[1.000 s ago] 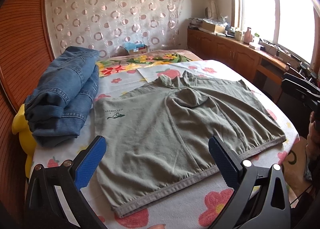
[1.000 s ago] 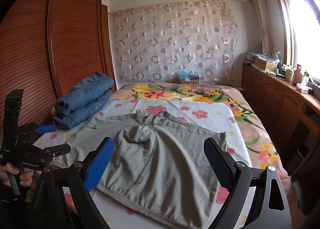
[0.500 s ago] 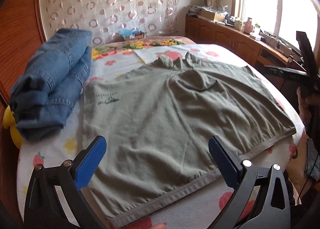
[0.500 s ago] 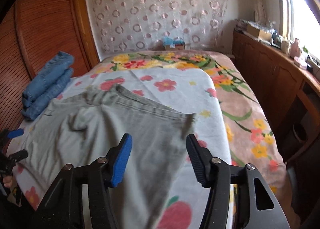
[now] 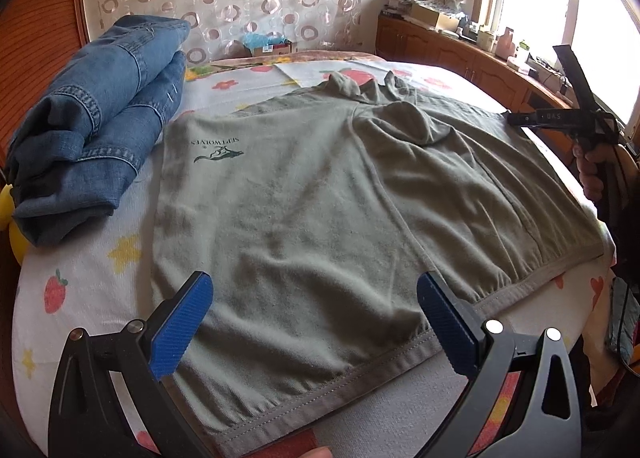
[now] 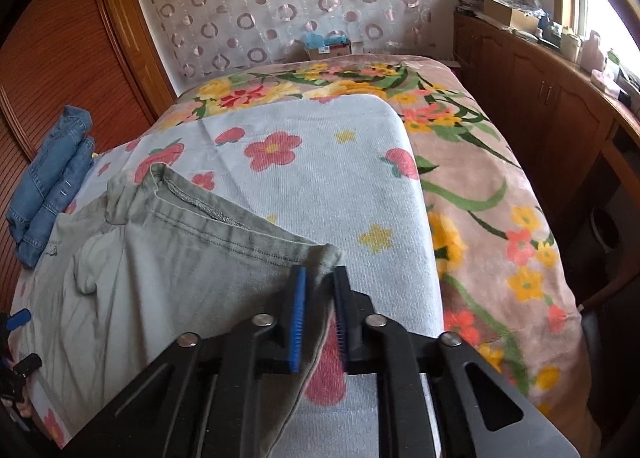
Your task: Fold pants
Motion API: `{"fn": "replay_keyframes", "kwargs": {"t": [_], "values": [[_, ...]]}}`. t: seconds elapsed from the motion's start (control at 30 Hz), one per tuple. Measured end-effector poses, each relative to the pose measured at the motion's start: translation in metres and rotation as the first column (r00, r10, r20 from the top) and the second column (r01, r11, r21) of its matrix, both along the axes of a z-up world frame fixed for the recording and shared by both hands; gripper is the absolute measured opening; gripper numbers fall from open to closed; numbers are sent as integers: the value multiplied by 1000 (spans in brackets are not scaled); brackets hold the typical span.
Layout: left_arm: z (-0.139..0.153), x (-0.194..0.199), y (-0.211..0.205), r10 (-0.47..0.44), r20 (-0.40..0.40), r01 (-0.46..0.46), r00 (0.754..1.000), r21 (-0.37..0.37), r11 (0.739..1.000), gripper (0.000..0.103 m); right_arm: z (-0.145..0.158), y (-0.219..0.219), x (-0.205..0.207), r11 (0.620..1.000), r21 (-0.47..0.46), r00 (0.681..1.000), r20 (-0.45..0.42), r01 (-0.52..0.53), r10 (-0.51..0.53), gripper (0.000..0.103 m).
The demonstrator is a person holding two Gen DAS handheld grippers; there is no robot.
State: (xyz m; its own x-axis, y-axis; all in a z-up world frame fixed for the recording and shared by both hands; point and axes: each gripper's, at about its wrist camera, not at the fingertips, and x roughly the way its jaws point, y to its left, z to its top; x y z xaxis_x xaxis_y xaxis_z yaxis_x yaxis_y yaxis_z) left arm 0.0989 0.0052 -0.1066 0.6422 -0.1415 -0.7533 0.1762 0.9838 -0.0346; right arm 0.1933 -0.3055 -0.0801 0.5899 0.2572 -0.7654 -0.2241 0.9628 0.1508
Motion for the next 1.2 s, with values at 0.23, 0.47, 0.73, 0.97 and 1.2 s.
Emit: {"fn": "replay_keyframes", "kwargs": {"t": [0.23,0.47,0.73,0.97,1.2], "values": [[-3,2,-2,-1,-8,1,1000,9,1000,102,3,-28,10,986,-16,984,65,167,-165,1],[-5,4,-6,-2,-22,3,1000,33,999,102,13,-29,-4,990,55,989,60,133,-136,14],[-5,4,-8,-10,-20,11,1000,39,999,102,-13,-15,20,998,43,999,5,36,-36,35],[-5,4,-8,-11,-18,12,1000,38,999,102,-2,-22,20,999,-2,998,59,34,-34,4],[-5,4,-7,-11,-18,12,1000,37,999,102,-8,-48,24,993,-6,991,49,122,-122,4]]}}
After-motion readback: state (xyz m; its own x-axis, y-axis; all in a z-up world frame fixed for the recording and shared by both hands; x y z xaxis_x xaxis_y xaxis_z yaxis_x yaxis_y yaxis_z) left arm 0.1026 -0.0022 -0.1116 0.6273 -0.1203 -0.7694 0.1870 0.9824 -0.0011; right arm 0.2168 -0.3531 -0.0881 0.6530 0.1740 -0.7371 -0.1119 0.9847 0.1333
